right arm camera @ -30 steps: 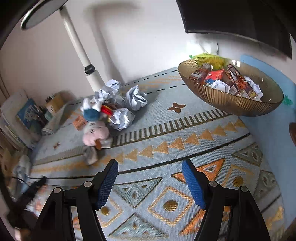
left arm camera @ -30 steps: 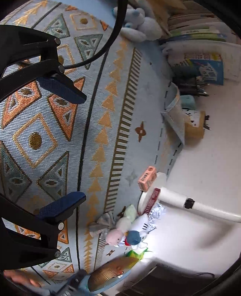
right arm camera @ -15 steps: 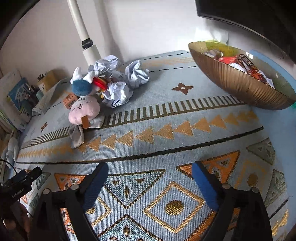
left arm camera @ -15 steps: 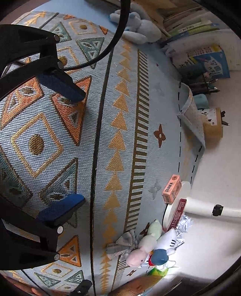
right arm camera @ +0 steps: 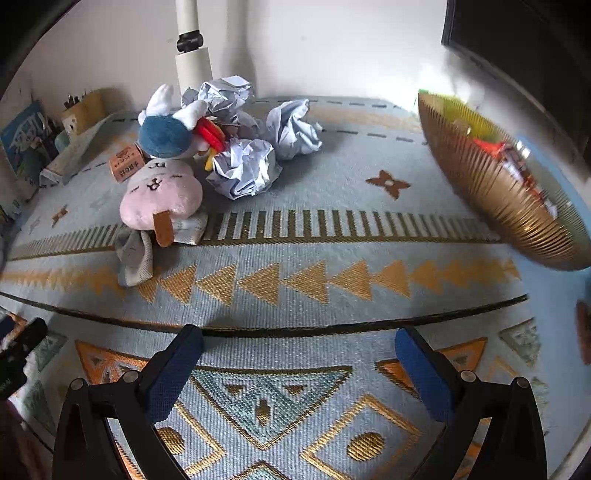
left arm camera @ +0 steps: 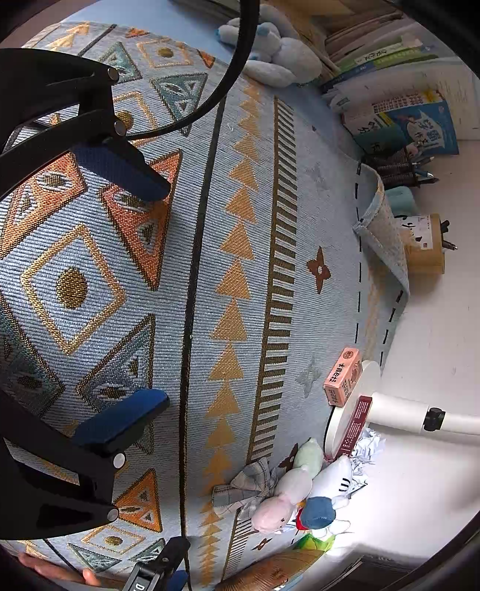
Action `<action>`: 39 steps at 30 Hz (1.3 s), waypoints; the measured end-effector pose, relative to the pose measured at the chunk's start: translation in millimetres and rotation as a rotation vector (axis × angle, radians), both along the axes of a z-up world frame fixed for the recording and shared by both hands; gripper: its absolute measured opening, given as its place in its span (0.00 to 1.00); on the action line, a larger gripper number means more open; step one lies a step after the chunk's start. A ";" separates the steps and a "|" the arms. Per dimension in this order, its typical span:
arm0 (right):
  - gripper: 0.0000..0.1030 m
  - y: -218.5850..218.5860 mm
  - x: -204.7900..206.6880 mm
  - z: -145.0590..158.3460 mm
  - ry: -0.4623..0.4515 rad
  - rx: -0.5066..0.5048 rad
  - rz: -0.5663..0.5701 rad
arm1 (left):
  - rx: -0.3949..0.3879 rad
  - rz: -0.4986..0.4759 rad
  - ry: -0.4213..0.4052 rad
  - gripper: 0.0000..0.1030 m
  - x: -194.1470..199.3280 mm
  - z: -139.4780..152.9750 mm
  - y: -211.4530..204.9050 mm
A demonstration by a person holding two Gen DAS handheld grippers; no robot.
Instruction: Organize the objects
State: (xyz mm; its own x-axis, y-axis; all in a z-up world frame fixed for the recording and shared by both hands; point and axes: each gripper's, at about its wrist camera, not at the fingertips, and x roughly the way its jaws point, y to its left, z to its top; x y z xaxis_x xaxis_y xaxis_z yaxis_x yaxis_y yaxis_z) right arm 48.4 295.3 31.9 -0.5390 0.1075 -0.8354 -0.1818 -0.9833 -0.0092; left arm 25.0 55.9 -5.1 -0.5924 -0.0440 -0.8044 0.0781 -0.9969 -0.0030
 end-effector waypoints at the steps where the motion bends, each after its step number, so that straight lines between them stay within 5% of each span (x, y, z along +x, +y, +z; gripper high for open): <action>1: 1.00 1.0 0.4 0.1 0.001 -0.005 0.012 | -0.001 0.000 0.000 0.99 0.5 -0.3 0.6; 39: 1.00 -6.1 15.4 -0.6 0.045 0.012 0.000 | -0.001 0.000 -0.001 0.99 -0.7 -0.1 -0.2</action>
